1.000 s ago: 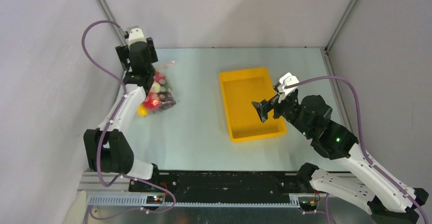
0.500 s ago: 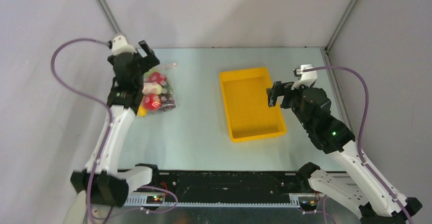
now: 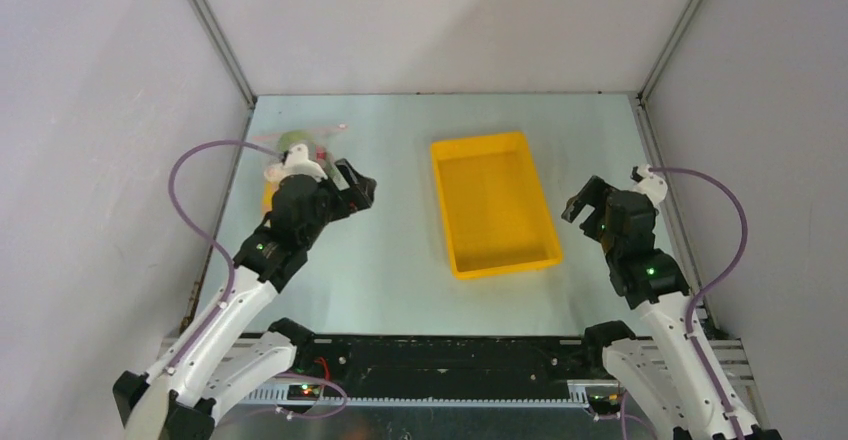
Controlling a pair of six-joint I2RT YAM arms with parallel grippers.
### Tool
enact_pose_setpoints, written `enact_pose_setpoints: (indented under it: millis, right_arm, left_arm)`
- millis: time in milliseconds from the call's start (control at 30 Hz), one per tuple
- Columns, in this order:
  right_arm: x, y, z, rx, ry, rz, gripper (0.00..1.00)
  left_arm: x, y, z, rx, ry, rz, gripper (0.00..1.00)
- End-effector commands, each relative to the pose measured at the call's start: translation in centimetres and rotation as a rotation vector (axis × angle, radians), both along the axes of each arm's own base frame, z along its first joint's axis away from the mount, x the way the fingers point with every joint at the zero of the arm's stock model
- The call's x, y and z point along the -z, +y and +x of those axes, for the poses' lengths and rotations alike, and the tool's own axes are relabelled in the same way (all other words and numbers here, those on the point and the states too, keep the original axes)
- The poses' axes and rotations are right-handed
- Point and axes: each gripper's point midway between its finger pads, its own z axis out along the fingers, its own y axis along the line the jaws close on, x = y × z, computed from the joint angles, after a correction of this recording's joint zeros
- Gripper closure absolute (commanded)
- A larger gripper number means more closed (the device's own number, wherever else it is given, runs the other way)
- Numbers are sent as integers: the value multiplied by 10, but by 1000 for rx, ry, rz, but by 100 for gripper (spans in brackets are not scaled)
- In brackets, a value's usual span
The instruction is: Place the food in the zip-top bag and seal the zipper
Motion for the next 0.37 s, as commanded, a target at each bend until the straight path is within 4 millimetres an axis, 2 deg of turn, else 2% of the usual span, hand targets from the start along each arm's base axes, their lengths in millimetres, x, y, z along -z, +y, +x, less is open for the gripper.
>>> enact_pose_setpoints:
  millis: [0,200,333]
  right_arm:
    - [-9,5,-1,45,-63,138,1]
    - [-6,12,-2,-15,-60,121,1]
    - [-12,17,0,-39,-81,136,0]
  left_arm:
    - [25,-12,-11,49,90,35,0]
    - [22,-17,-9,56,82,28,0]
    - [22,-9,-8,24,85,57,0]
